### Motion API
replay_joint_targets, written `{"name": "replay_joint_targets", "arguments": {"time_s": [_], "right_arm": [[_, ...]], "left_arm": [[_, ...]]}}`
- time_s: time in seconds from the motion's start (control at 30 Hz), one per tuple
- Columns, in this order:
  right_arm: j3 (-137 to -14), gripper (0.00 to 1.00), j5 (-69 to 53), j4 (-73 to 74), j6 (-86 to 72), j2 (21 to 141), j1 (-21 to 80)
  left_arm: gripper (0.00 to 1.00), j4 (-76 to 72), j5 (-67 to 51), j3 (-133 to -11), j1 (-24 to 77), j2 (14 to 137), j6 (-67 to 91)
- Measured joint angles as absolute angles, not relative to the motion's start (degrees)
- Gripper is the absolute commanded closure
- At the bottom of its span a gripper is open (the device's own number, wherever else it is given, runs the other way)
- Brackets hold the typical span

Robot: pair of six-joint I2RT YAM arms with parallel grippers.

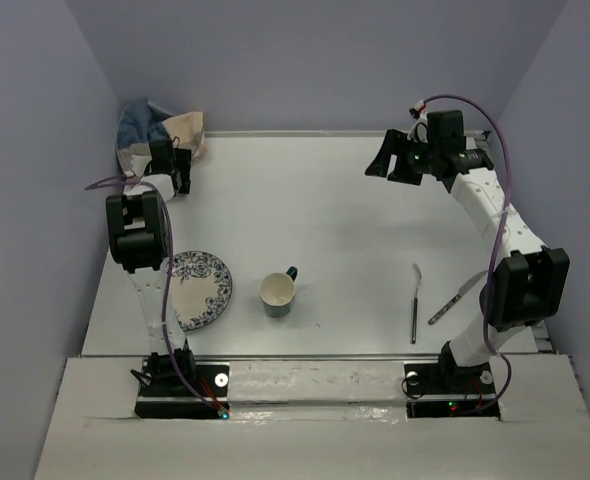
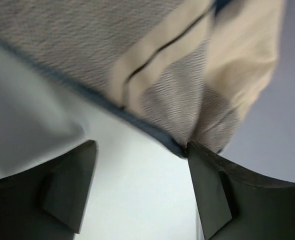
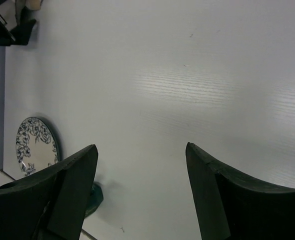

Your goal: Set the dinner table for one person

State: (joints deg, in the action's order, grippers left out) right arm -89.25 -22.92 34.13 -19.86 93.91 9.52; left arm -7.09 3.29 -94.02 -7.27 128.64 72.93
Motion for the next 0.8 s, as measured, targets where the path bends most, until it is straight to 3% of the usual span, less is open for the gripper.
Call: {"name": "replay_joint_targets", "arguments": {"time_s": [0.27, 0.5, 0.8], "right_arm": [[-88.7, 0.24, -22.9, 34.1, -19.5, 93.2, 9.5], [-85.8, 0.24, -23.0, 34.2, -19.4, 90.3, 9.5], [-85.3, 0.25, -22.9, 34.3, -19.7, 89.9, 9.5]], "left_arm": [[0.02, -13.2, 1.4, -78.7, -9.5, 121.5, 74.8], [0.01, -14.3, 1.6, -79.2, -13.7, 121.9, 75.5], [0.17, -12.5, 2.0, -90.4, -13.4, 129.7, 76.4]]}}
